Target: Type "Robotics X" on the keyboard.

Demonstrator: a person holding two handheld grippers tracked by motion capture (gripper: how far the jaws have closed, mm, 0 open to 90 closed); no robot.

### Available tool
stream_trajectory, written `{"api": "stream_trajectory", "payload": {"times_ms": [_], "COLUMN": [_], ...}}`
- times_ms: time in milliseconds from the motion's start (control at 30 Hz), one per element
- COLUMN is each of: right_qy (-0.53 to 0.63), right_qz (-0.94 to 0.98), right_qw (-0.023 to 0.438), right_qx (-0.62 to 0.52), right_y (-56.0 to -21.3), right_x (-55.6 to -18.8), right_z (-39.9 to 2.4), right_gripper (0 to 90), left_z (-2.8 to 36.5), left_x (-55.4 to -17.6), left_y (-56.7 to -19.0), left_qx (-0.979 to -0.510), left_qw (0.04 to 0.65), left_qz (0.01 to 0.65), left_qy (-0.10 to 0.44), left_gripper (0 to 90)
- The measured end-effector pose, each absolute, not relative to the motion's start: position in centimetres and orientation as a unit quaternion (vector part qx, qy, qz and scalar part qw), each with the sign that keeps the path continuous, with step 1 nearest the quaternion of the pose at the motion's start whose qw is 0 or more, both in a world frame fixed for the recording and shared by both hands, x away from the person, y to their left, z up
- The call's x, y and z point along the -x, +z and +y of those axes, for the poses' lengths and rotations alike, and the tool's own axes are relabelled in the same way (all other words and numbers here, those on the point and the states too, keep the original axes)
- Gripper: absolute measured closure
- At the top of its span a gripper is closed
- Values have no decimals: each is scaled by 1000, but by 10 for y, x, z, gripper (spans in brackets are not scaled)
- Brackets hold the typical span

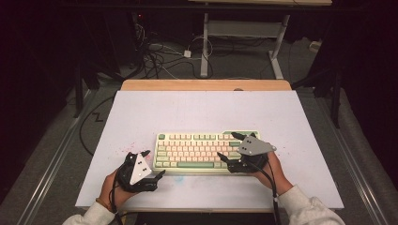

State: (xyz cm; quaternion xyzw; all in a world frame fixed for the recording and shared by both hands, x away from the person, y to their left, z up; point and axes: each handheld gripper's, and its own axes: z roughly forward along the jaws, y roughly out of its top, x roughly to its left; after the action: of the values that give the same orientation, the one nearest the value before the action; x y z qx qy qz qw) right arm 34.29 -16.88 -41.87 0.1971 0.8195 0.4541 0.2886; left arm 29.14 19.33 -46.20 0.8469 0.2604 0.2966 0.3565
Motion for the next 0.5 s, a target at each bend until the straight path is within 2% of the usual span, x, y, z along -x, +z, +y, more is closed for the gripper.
{"api": "stream_trajectory", "payload": {"times_ms": [333, 500], "right_qy": [452, 450], "right_qz": [813, 812], "right_qw": [301, 304], "right_qx": [-209, -213], "right_y": [-421, -423], "right_x": [-331, -325], "right_z": [-195, -204], "right_gripper": [214, 215], "left_z": [194, 193], "left_x": [-292, -293], "left_y": [-456, -454], "left_qx": [-837, -838], "left_qw": [380, 381], "left_qz": [276, 278], "left_qy": [283, 274], "left_gripper": [235, 338]}}
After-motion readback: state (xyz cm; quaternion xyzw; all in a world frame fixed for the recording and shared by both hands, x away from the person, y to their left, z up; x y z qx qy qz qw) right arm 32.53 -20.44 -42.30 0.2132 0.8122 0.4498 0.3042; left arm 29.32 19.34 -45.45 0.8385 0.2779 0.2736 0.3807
